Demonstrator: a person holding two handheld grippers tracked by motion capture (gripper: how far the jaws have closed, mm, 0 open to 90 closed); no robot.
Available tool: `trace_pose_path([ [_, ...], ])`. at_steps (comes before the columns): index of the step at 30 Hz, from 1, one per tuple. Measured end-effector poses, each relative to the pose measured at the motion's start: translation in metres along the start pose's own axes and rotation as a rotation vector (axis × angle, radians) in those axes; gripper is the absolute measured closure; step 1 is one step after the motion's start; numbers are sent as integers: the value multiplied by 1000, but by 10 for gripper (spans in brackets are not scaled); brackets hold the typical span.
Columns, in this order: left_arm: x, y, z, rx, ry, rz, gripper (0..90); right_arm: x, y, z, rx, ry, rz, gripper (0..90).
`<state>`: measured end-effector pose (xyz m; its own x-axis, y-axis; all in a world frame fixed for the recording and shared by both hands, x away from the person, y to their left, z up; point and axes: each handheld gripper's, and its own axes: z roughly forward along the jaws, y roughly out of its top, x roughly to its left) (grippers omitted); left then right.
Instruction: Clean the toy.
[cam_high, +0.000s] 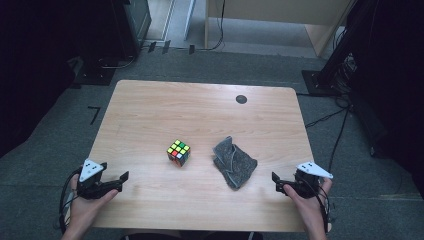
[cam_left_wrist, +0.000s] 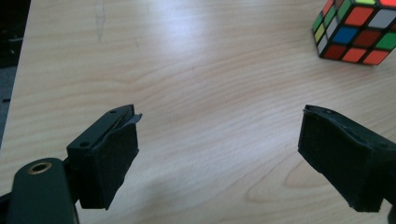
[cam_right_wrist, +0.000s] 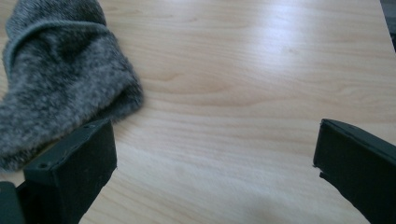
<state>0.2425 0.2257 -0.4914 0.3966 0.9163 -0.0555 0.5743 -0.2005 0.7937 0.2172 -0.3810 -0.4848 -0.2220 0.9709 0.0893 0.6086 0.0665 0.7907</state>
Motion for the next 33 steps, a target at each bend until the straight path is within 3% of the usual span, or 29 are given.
trace_pose_path([
  [3, 6, -8, -3, 1, 26, -12, 121, -7, -8, -3, 17, -13, 5, 0],
  [12, 16, -21, -9, 31, 35, -26, 120, -33, -31, -14, 56, -63, 34, 0],
  [23, 22, -33, -13, 62, 49, -26, 122, -51, -55, -17, 153, -130, 61, 0],
  [28, 19, -33, -9, 91, 64, -5, 122, -49, -55, -15, 158, -157, 58, 0],
  [33, 19, -32, -4, 136, 54, -5, 125, -48, -58, -14, 120, -160, 56, 0],
])
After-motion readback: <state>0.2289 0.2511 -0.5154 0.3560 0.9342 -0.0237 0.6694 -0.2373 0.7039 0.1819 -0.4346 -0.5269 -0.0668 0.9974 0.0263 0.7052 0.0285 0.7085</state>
